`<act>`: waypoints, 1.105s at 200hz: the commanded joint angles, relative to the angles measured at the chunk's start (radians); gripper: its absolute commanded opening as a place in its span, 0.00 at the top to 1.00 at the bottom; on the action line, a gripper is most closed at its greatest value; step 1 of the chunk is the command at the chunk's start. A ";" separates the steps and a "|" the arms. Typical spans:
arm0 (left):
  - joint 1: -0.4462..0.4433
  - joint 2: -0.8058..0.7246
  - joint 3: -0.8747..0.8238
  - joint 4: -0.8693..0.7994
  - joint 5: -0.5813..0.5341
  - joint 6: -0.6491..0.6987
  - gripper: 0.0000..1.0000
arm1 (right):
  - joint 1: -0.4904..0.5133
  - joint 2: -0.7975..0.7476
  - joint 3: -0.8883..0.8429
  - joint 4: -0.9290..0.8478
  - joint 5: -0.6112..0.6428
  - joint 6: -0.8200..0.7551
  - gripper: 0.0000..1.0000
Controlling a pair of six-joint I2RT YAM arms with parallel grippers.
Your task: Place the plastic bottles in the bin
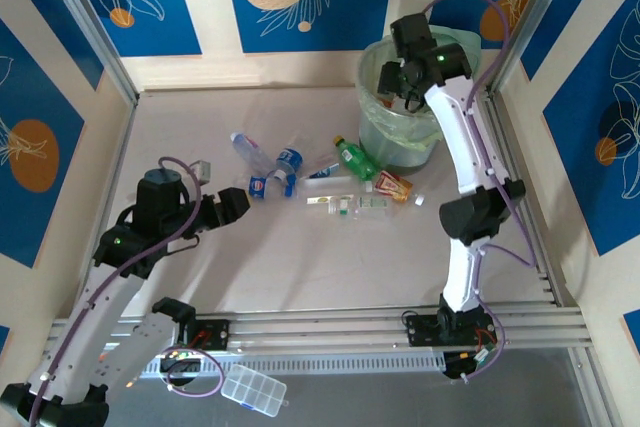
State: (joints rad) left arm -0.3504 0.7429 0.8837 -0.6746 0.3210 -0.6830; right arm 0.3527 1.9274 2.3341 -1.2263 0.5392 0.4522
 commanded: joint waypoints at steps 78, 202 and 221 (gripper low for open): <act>0.007 0.263 0.166 -0.051 -0.327 -0.069 0.22 | 0.421 -0.610 -0.818 0.422 -0.068 -0.181 0.35; 0.074 0.980 0.600 -0.005 -0.379 -0.090 0.08 | 0.419 -0.819 -1.037 0.410 -0.231 -0.105 0.35; 0.080 1.066 0.654 0.006 -0.380 -0.075 0.06 | 0.411 -0.827 -1.051 0.415 -0.242 -0.103 0.35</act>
State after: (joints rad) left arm -0.2844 1.7290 1.4658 -0.6476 -0.0391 -0.7700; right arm 0.7757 1.1271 1.3033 -0.8215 0.3359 0.3340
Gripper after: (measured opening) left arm 0.930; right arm 0.650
